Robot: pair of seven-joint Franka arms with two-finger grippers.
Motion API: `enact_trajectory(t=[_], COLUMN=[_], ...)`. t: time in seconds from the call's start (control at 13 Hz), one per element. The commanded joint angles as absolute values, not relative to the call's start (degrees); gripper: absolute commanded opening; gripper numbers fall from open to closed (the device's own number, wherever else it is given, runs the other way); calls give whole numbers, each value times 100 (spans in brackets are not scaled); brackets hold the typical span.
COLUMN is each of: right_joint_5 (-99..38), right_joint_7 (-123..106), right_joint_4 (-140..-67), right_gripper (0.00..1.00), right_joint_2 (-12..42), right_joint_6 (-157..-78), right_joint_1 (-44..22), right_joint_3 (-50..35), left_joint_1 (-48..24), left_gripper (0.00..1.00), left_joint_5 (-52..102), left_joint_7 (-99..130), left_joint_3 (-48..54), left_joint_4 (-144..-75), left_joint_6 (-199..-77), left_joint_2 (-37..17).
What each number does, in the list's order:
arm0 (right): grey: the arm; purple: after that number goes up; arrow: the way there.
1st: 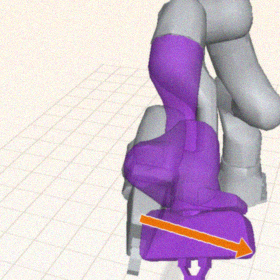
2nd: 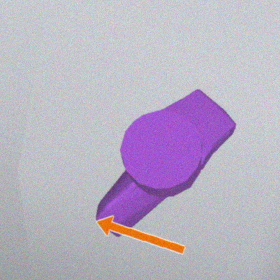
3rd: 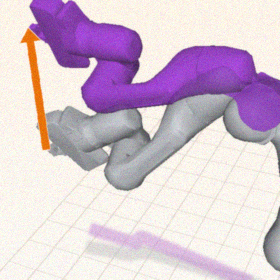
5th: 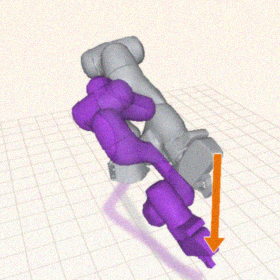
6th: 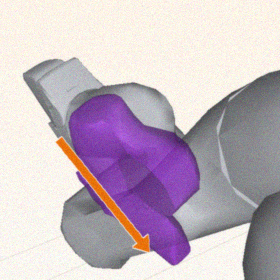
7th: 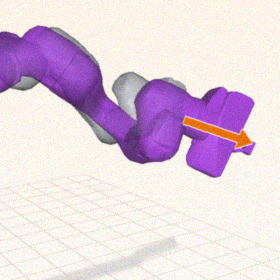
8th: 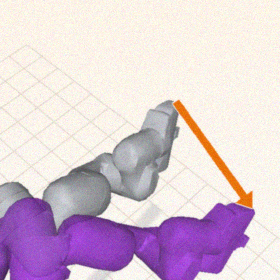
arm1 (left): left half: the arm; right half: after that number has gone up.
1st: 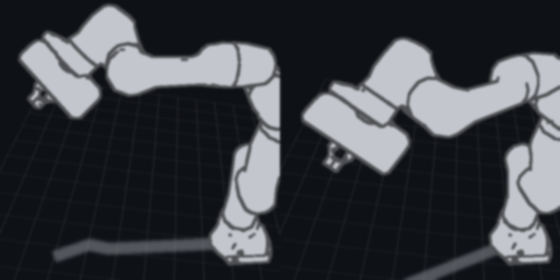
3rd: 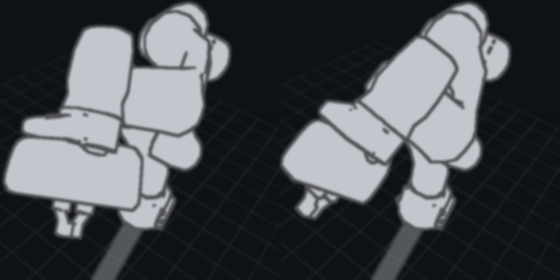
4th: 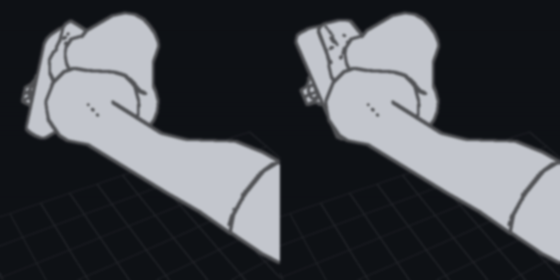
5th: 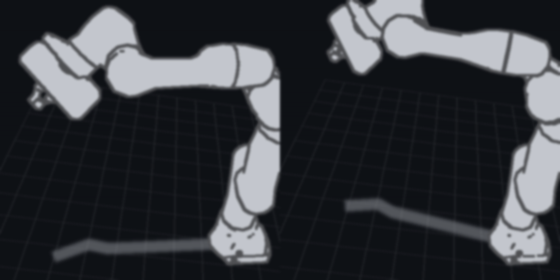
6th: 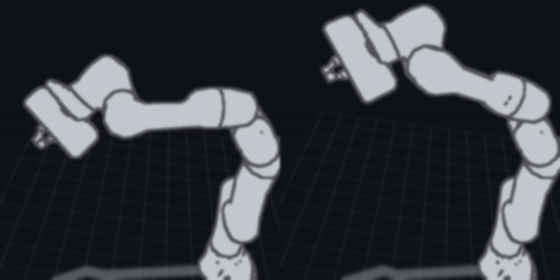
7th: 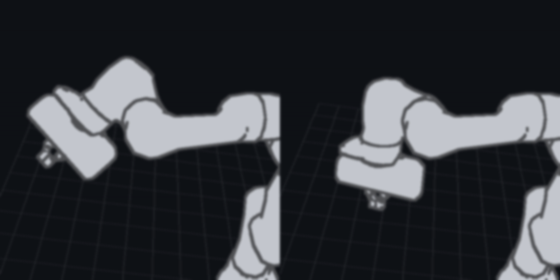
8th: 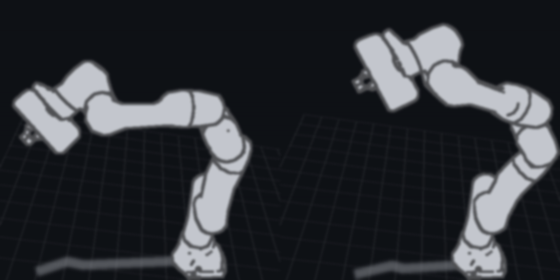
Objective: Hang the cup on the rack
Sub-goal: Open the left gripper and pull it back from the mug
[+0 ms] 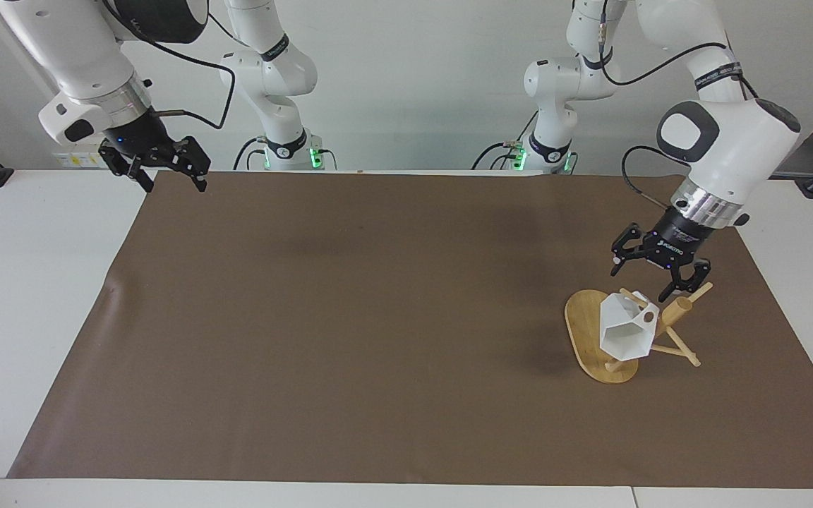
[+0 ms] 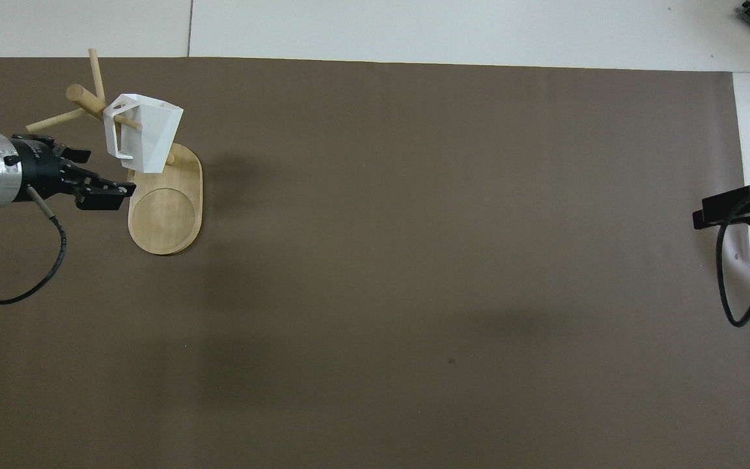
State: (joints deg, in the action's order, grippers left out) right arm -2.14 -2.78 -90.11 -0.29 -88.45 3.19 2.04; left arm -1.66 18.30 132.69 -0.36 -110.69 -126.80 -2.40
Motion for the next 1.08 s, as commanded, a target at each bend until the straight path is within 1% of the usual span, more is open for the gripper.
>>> enact_trajectory(t=[0.0, 0.38, 0.62, 1.0], right_joint_5=[-70, -70, -70, -70], right_joint_7=[-158, -158, -167, -255], right_joint_4=[-9123, -9114, -9114, -9106], right_gripper=[100, 100, 100, 100], right_joint_2=[-88, -70, -70, -62], right_joint_6=[-9079, -9369, -9369, -9378], right_joint_1=[325, 316, 316, 316], right_joint_3=[246, 237, 237, 229], left_joint_1=[-149, -123, -79, -70], left_gripper=[100, 100, 100, 100], left_joint_5=[1399, 1108, 1099, 1011], left_joint_7=[12993, 10824, 9200, 5579], left_joint_3=[-35, -62, -53, -53], left_joint_4=[-11030, -10925, -10767, -10784], left_joint_6=[-12105, -11058, -10846, -10828], left_joint_2=[60, 492, 606, 650])
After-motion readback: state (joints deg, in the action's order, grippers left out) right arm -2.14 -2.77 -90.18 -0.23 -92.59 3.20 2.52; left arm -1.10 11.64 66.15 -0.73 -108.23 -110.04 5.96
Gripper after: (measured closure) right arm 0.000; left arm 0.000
